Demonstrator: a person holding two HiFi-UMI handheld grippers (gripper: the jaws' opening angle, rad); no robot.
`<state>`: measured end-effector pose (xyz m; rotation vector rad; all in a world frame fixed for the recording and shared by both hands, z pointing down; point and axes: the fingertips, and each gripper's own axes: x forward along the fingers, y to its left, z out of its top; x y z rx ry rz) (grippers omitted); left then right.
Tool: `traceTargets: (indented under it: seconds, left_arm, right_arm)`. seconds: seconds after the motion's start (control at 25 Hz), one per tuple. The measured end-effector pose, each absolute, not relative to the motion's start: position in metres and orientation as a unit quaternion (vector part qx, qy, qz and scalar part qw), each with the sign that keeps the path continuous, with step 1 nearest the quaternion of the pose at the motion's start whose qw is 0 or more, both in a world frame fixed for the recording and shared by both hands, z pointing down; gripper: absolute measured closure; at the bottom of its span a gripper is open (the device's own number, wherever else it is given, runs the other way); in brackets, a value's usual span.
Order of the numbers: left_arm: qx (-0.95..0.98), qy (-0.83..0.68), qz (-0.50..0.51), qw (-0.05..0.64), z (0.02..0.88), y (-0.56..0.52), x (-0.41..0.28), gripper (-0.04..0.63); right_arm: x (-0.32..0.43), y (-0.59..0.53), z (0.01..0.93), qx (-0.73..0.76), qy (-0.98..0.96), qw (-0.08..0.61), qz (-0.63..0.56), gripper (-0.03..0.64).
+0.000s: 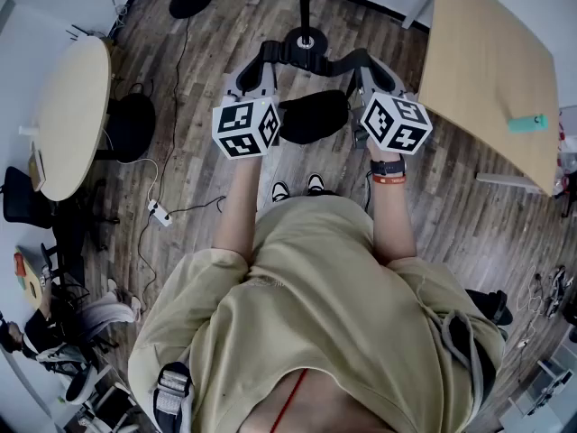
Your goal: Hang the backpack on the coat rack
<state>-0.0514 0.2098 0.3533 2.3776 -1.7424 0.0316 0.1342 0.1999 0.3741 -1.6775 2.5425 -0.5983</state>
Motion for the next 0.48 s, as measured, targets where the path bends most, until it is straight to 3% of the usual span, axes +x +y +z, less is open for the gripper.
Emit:
traceTargets:
  seconds: [0.48]
  left_arm:
    - [0.803,-0.587,0.019,0.105,0.362,0.213,-0.043,0.569]
  right_arm:
    - [0.136,0.202,0.381,-0.533,0.821,0.018,-0.203,0.598]
